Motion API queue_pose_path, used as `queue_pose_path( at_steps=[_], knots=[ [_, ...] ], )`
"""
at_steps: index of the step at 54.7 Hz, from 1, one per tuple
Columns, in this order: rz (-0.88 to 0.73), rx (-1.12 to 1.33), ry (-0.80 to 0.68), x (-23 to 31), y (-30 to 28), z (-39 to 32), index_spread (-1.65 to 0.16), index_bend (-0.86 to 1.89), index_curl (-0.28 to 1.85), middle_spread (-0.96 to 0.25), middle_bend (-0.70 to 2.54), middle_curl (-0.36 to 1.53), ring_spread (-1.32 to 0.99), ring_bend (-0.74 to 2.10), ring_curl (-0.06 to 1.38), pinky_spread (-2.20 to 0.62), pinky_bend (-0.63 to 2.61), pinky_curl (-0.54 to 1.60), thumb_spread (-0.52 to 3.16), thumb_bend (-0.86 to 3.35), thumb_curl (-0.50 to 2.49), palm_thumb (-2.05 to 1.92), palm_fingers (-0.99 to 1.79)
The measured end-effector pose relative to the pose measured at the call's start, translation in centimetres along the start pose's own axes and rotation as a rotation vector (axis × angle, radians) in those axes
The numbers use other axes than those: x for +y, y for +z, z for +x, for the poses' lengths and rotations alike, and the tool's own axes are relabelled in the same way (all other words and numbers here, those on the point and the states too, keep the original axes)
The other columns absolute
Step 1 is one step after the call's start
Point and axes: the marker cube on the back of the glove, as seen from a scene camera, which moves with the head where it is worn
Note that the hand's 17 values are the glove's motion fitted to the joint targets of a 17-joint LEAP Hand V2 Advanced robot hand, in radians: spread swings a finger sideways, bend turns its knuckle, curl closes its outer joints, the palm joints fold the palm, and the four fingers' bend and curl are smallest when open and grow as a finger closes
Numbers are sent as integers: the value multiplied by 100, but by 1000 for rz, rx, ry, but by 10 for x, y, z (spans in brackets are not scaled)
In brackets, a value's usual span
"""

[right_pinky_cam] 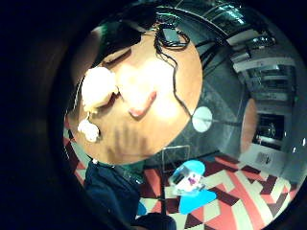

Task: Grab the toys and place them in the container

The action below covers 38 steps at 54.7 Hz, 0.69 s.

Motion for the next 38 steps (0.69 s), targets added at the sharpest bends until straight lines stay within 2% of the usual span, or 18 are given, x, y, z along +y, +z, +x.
queue_pose_path(
  at_steps=[7,14,22,31,38],
  knots=[
    [-31,13,-10,-11,5,4,-16,11,7,0,19,9,-2,20,5,1,61,19,90,14,6,16,4],
    [-83,46,-13,-29,20,12,-21,8,9,-1,15,13,-2,19,8,2,74,25,115,16,12,19,-15],
    [-119,49,-14,-58,52,26,-23,5,9,-2,9,13,-1,17,11,4,85,30,123,12,15,16,-33],
    [-199,18,-21,-90,108,44,-24,5,10,-2,9,14,-1,17,14,5,88,32,121,6,18,13,-37],
    [-285,-48,-9,-85,159,34,-24,5,10,-2,10,15,-1,17,16,5,89,33,120,4,22,16,-35]
  ],
)
